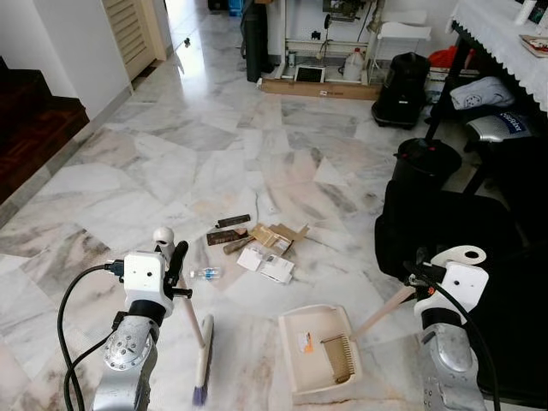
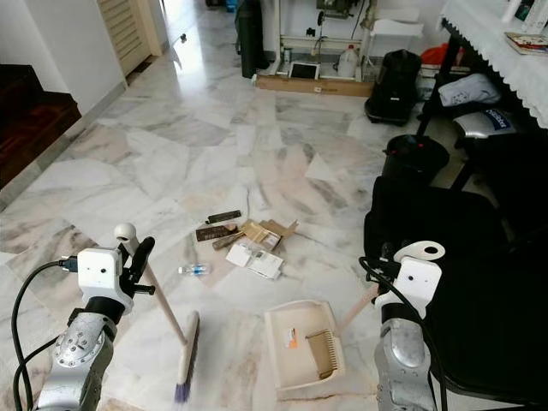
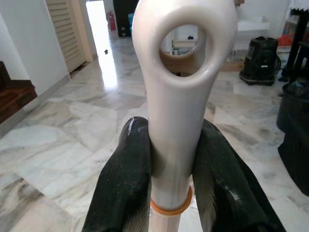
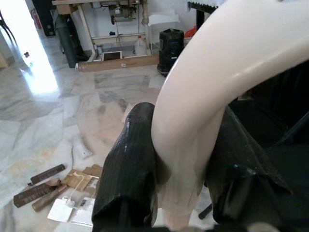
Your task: Sweep floor
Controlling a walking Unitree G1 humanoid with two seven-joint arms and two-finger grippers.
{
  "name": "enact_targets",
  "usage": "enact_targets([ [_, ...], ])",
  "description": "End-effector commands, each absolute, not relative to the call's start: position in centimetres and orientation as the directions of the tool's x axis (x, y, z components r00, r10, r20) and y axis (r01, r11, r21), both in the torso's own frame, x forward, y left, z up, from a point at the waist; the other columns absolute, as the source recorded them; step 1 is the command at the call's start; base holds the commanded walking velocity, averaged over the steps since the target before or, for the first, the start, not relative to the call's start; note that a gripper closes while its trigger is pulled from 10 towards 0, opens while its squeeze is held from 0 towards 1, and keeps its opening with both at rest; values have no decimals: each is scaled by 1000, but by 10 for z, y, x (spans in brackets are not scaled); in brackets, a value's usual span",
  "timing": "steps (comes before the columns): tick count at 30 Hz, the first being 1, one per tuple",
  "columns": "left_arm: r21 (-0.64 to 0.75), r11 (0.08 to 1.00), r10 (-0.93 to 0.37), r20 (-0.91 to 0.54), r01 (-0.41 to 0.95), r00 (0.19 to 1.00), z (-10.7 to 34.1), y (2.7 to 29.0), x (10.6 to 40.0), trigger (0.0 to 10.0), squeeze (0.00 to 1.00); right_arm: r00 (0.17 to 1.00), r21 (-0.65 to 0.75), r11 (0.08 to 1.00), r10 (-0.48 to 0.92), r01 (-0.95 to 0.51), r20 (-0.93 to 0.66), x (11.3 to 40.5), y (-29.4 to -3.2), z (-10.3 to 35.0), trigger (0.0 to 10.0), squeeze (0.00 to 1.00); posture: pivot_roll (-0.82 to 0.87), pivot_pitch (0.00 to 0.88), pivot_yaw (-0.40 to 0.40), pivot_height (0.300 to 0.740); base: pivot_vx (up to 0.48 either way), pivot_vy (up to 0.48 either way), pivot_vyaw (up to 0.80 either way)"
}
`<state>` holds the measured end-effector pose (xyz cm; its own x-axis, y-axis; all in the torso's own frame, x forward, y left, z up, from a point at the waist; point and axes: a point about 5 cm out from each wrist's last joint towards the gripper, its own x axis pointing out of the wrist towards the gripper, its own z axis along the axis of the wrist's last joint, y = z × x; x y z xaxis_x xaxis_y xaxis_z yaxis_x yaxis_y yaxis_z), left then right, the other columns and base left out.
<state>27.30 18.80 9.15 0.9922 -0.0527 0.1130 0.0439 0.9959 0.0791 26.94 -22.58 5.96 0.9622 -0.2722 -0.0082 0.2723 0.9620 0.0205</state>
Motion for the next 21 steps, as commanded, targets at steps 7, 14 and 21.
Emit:
enact_targets([
  [7, 96, 994, -74, 160, 59, 984, 105, 183, 282, 10000, 0, 956, 11, 958, -287, 286, 58, 277, -234, 83, 10000, 0, -61, 0, 9, 740, 0, 0, 0],
  [14, 114, 992, -73, 147, 56, 986, 105, 189, 280, 10000, 0, 958, 30, 960, -281, 280, 49, 275, -230, 83, 10000, 0, -42, 0, 21, 740, 0, 0, 0],
  [21, 115, 992, -72, 151, 55, 986, 106, 189, 281, 10000, 0, 966, 60, 966, -254, 251, 47, 276, -223, 84, 10000, 0, -35, 0, 21, 740, 0, 0, 571],
])
